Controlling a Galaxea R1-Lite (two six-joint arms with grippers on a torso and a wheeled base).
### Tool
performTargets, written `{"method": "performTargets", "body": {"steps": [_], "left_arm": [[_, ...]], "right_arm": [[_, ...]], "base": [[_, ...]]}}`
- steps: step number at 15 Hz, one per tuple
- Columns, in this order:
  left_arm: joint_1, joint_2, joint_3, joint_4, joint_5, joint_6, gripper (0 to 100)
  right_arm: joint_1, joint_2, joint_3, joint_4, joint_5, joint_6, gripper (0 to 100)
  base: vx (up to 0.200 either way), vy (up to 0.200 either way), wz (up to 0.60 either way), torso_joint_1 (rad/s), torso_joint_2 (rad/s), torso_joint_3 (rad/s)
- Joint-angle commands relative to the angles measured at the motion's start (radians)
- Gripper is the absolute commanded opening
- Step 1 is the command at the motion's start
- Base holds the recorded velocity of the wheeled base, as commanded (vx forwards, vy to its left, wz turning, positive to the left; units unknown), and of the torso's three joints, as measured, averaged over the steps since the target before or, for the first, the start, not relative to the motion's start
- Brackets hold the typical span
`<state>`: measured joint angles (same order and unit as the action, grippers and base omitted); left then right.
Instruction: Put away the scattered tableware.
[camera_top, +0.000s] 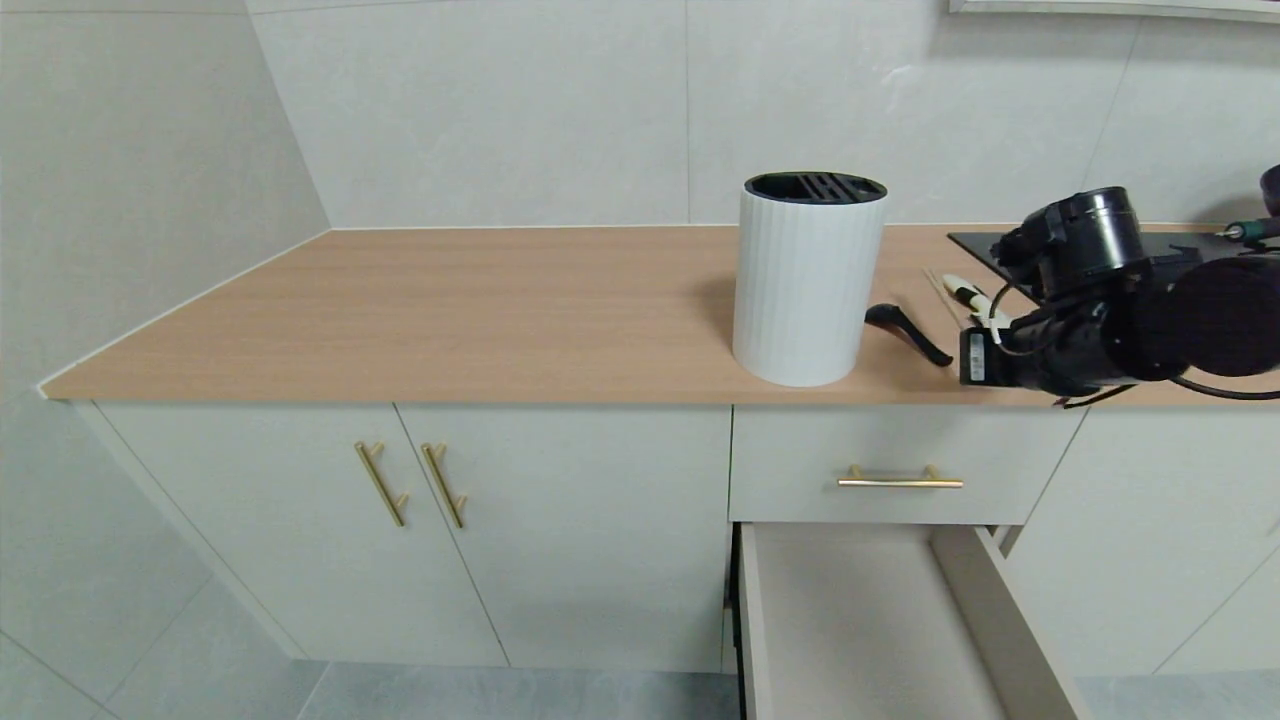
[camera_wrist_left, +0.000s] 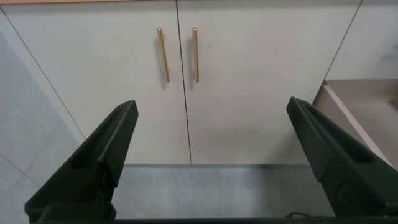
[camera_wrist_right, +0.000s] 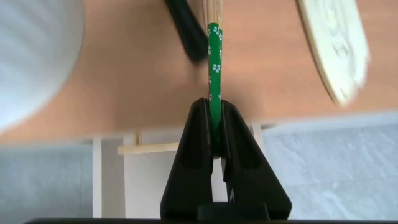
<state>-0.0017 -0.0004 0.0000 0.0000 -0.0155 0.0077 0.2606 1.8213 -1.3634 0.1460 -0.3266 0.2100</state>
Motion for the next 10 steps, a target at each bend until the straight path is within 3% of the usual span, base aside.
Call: {"method": "performTargets", "body": {"steps": [1, 5, 7, 10], "left_arm": [[0.000, 0.000, 0.000, 0.000, 0.000, 0.000, 100], [0.000, 0.000, 0.000, 0.000, 0.000, 0.000, 100], [0.000, 0.000, 0.000, 0.000, 0.000, 0.000, 100], [0.000, 0.000, 0.000, 0.000, 0.000, 0.000, 100]], "right_arm": [[0.020, -0.303, 0.253, 0.006, 0.050, 0.000, 0], [0.143, -0.577, 0.445, 0.047, 0.055, -0.001, 0], [0.158, -0.622, 0.438, 0.181, 0.060, 0.017, 0], [0.160, -0.636, 0.448, 0.224, 0.104, 0.043, 0]], "base": [[0.000, 0.000, 0.00, 0.000, 0.00, 0.000], [0.000, 0.000, 0.00, 0.000, 0.00, 0.000], [0.000, 0.000, 0.00, 0.000, 0.00, 0.000], [0.000, 0.000, 0.00, 0.000, 0.00, 0.000]]}}
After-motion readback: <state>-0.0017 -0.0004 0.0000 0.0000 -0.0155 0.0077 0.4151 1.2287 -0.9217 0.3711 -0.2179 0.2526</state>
